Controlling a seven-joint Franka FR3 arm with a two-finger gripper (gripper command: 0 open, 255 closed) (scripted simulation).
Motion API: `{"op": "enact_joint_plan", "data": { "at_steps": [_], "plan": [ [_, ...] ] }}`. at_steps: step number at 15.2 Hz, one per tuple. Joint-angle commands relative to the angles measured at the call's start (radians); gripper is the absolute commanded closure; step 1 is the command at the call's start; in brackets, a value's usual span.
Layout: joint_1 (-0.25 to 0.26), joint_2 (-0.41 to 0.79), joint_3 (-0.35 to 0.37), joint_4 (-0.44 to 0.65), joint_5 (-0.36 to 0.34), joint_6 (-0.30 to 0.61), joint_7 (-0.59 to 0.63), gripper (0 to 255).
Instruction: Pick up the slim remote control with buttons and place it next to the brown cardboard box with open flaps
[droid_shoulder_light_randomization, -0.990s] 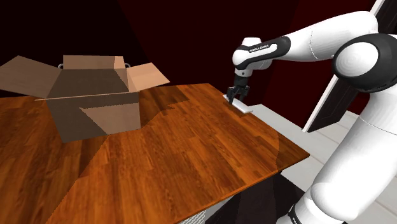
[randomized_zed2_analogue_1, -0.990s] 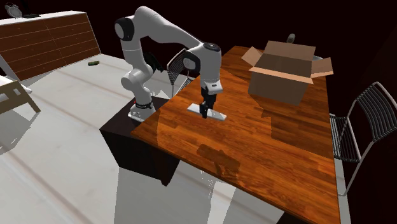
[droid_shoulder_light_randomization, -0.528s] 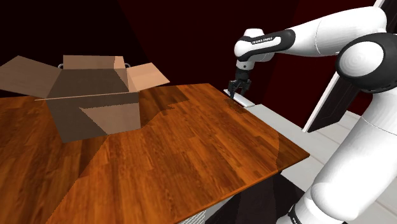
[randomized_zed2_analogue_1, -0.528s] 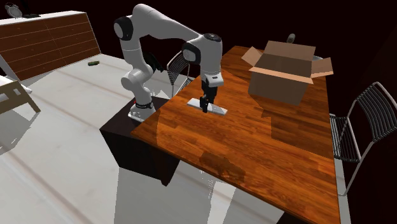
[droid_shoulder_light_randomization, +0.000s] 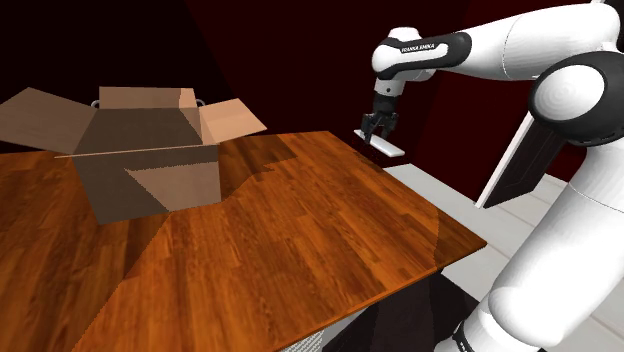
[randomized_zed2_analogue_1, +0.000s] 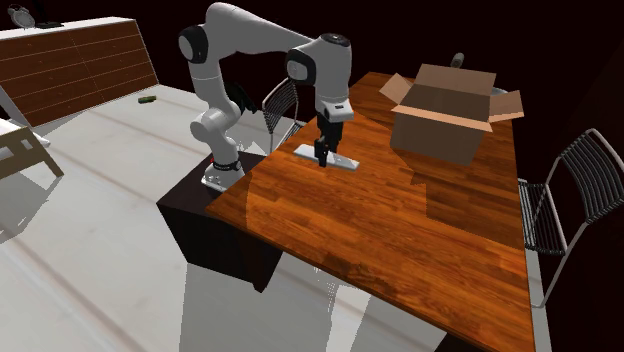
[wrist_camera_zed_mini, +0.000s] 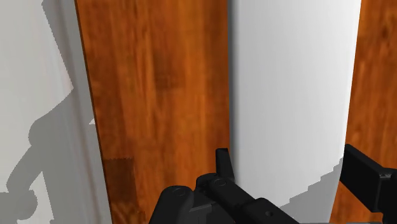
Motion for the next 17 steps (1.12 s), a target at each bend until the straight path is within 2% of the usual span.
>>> {"op": "enact_joint_plan", "data": {
  "at_steps": [1,17],
  "plan": [
    [0.001,-0.007,0.001,0.02,-0.002,-0.026,0.002,255],
    [-0.003,0.028,-0.002,0.279,0.007,-0.252,-0.005,255]
  ]
}}
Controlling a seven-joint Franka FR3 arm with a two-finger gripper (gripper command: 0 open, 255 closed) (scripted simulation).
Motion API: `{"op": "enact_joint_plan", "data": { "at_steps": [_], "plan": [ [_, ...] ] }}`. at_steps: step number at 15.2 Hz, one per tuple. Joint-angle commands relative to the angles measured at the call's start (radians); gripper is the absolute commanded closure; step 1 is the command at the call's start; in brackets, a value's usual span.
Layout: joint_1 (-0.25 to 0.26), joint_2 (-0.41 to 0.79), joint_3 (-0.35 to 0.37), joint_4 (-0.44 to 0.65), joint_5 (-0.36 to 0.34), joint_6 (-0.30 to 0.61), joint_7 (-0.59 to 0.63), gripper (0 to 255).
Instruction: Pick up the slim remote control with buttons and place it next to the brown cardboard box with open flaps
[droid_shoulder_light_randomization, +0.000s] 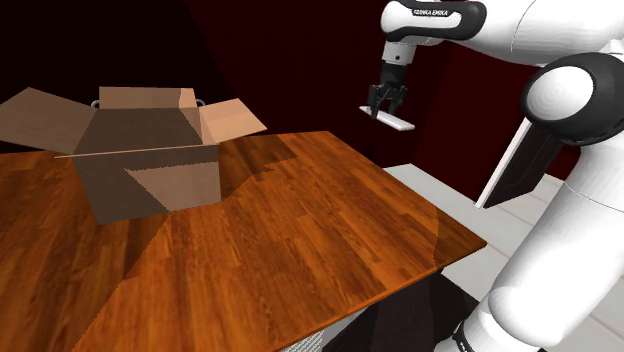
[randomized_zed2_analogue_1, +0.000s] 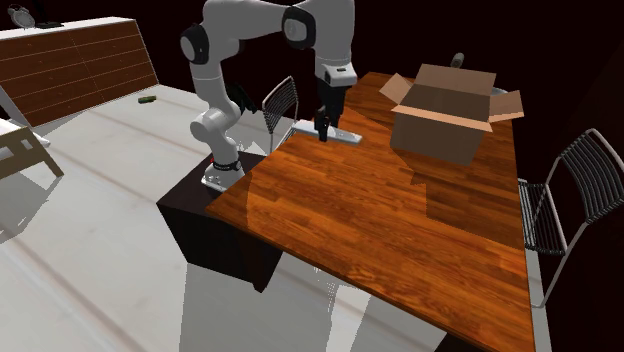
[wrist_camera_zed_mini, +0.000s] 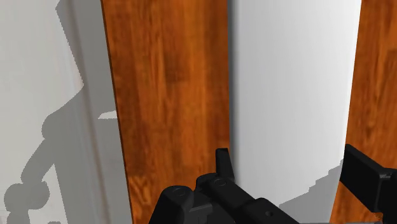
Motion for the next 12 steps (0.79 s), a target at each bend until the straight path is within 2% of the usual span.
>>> {"op": "enact_joint_plan", "data": {
  "at_steps": [1,9,12],
  "plan": [
    [-0.001,0.009,0.0,0.039,0.002,-0.031,0.0,255],
    [-0.008,0.058,-0.005,0.211,0.015,-0.155,-0.009,255],
    [0.035,0.032,0.029,0.18,0.006,-0.149,0.066,255]
  ]
}}
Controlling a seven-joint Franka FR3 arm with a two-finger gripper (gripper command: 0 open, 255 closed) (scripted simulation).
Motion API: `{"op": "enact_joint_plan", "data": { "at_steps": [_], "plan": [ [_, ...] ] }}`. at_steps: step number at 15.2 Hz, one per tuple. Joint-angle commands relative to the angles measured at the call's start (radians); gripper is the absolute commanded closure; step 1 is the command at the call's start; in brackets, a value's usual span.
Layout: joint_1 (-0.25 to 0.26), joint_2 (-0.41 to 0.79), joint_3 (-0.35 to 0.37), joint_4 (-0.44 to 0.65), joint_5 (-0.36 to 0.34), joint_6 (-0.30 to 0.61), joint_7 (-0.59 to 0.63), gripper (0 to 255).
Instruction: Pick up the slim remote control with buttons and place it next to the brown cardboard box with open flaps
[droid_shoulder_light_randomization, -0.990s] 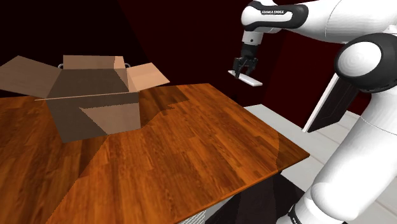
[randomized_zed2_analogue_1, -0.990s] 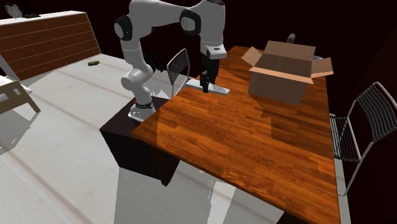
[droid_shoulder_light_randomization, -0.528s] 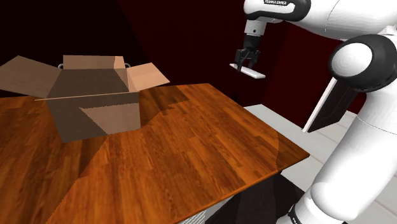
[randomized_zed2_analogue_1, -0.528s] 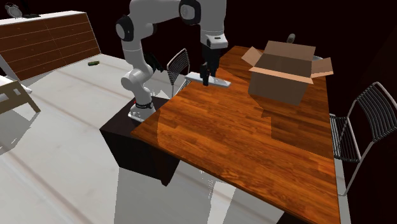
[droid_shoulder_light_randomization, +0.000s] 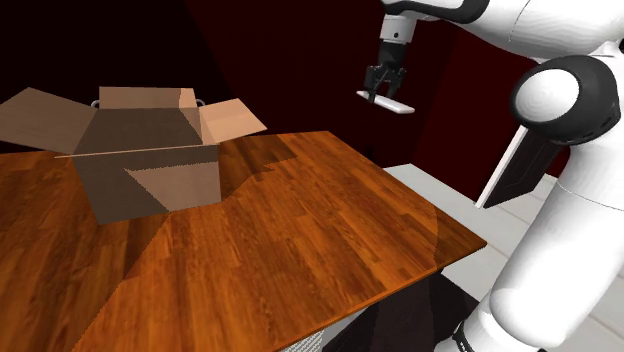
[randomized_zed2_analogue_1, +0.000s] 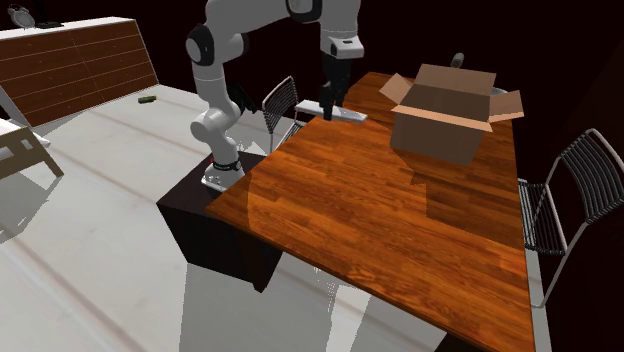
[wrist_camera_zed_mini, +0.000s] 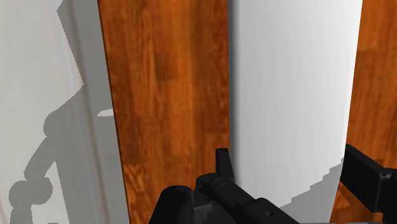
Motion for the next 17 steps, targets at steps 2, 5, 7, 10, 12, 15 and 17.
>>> {"op": "enact_joint_plan", "data": {
  "at_steps": [2,5,7,10,12,15,17],
  "plan": [
    [0.04,-0.022,0.032,-0.028,-0.007,0.007,0.072,255],
    [0.08,-0.029,0.066,-0.036,-0.009,0.007,0.145,255],
    [0.106,-0.028,0.089,-0.034,-0.01,0.006,0.193,255],
    [0.144,-0.018,0.122,-0.02,-0.011,0.002,0.265,255],
    [0.169,-0.006,0.144,-0.004,-0.011,-0.002,0.312,255],
    [0.208,0.022,0.175,0.034,-0.011,-0.012,0.382,255],
    [0.234,0.047,0.195,0.068,-0.012,-0.021,0.428,255]
  ]
}}
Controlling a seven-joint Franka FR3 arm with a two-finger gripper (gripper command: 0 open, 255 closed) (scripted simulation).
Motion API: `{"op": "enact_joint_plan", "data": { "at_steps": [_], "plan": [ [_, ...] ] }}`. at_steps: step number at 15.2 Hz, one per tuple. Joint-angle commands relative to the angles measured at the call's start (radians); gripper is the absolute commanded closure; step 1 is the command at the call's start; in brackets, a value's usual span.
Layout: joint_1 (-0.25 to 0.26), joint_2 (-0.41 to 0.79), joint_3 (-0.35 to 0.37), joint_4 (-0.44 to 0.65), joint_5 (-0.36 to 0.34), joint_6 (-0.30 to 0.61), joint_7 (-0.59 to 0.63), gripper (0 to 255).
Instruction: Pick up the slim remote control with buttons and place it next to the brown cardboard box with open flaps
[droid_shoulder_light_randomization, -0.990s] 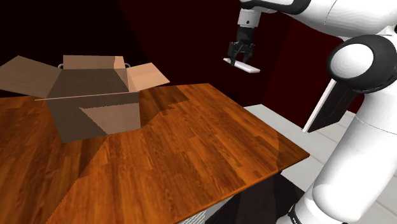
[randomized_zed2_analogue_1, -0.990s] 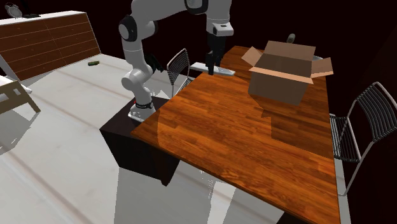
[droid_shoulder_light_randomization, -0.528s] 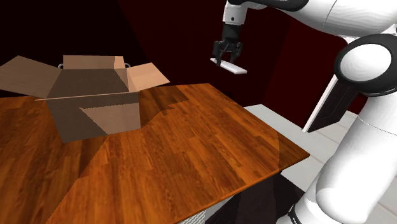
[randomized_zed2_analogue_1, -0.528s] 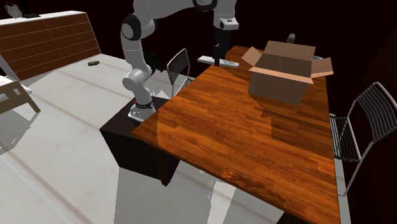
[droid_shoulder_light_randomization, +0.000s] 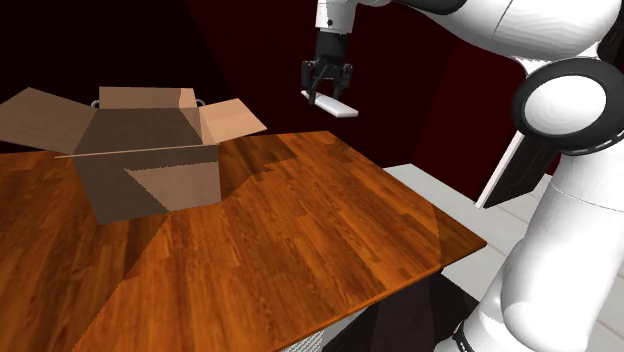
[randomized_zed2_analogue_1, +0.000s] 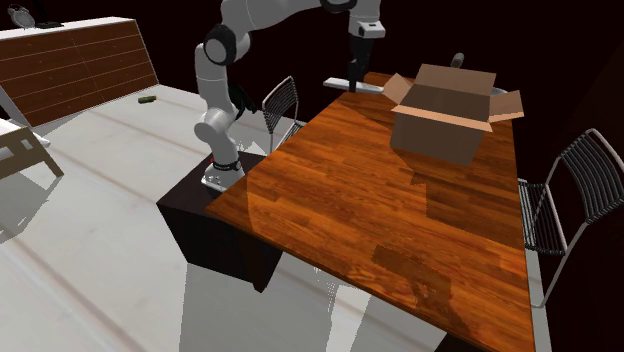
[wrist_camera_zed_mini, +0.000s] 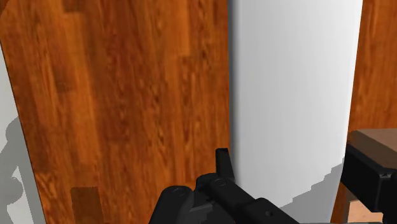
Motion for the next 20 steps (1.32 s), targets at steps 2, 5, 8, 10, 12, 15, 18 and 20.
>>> {"op": "enact_joint_plan", "data": {
  "at_steps": [2,5,8,10,12,15,18,20],
  "plan": [
    [0.04,0.039,0.03,0.049,-0.002,-0.01,0.071,255],
    [0.082,0.096,0.056,0.13,-0.007,-0.034,0.138,255],
    [0.111,0.132,0.072,0.166,-0.011,-0.035,0.18,255],
    [0.11,0.111,0.072,0.107,-0.01,0.003,0.18,255],
    [0.109,0.093,0.071,0.053,-0.01,0.04,0.18,255],
    [0.109,0.071,0.071,-0.02,-0.009,0.091,0.18,255],
    [0.108,0.054,0.071,-0.086,-0.008,0.139,0.18,255],
    [0.108,0.044,0.071,-0.127,-0.008,0.17,0.18,255]
  ]
}}
